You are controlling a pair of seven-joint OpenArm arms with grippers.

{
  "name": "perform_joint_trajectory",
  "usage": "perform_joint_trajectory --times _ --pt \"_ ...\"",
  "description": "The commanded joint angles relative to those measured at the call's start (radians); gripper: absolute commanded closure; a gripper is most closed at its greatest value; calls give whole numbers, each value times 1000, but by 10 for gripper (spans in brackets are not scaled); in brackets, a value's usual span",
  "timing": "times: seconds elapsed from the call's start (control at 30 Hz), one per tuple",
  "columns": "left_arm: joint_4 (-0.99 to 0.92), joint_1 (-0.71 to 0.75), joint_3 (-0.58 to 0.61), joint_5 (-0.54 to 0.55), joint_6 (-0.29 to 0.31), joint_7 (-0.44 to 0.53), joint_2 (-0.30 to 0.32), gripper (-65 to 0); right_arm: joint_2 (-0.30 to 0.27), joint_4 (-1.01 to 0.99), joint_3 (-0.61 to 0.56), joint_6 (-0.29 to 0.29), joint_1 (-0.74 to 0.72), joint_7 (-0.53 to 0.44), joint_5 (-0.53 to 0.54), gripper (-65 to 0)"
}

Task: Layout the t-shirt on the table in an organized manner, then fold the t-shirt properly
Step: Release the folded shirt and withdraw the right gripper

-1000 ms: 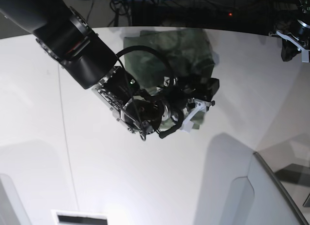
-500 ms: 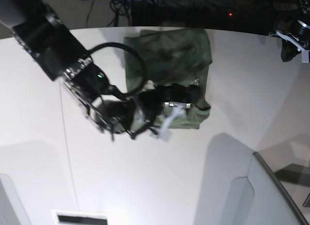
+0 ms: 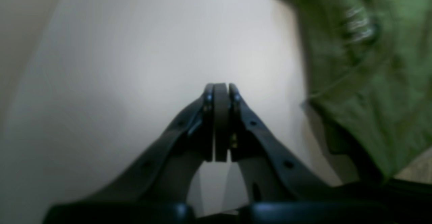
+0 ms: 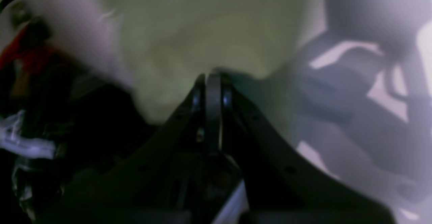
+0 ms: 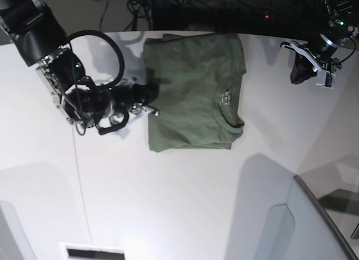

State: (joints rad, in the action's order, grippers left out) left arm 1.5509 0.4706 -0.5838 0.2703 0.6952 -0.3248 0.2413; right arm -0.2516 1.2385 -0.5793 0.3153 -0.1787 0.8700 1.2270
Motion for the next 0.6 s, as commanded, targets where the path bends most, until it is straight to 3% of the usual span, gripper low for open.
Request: perform_joint_trajectory --times 0.0,0.17,0.33,0.43,0.57 --pt "10 -5 -8 11 3 22 17 0 7 -6 8 -6 -17 7 23 0" --pt "-30 -14 -12 11 3 20 25 0 5 -6 8 -6 -18 13 24 0" --pt "-40 -5 -12 13 3 20 43 0 25 225 17 -5 -31 61 24 0" --pt "-40 -5 -12 13 3 22 43 0 90 162 15 -5 -111 70 21 0" --pt "-40 -5 -12 13 3 22 43 0 191 -128 14 -11 -250 68 20 0"
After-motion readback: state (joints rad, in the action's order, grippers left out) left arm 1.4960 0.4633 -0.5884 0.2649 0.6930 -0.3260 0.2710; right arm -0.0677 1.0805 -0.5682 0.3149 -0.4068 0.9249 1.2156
